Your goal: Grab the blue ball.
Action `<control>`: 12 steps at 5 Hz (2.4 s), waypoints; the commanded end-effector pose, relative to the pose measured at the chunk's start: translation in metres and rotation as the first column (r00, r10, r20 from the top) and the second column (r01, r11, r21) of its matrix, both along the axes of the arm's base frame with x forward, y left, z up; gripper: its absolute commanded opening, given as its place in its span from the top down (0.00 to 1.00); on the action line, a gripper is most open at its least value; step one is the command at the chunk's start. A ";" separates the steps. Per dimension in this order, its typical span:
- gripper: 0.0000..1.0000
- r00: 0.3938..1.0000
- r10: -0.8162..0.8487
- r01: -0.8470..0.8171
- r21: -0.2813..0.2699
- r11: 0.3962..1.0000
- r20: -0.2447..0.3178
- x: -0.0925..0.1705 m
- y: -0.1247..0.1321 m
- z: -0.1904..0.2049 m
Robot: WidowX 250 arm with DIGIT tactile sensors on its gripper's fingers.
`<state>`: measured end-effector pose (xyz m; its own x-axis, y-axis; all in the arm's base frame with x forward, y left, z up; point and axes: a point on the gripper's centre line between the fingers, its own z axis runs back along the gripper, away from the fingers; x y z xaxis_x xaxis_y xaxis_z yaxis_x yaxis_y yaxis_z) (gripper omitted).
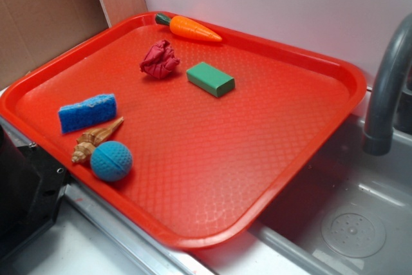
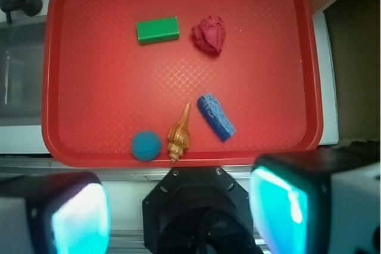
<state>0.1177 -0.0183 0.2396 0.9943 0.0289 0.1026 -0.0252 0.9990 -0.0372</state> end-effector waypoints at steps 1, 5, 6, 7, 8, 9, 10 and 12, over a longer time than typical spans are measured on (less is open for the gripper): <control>0.00 1.000 0.000 0.000 0.000 1.000 0.000 0.000 0.000 0.000; 0.00 0.773 -0.631 0.629 0.046 0.776 0.063 0.009 -0.036 -0.090; 0.00 0.773 -0.631 0.629 0.046 0.776 0.063 0.009 -0.036 -0.090; 0.00 0.773 -0.631 0.629 0.046 0.776 0.063 0.009 -0.036 -0.090; 0.00 0.722 -0.691 0.691 0.021 0.723 0.028 0.003 -0.034 -0.134; 0.00 0.680 -0.733 0.733 0.005 0.680 0.002 -0.007 -0.037 -0.158; 0.00 0.651 -0.759 0.759 -0.008 0.651 -0.010 -0.011 -0.040 -0.176; 0.05 0.618 -0.786 0.785 -0.039 0.619 -0.031 0.013 -0.049 -0.210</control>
<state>0.1269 -0.0654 0.0265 0.6584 -0.7516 0.0398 0.7508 0.6522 -0.1044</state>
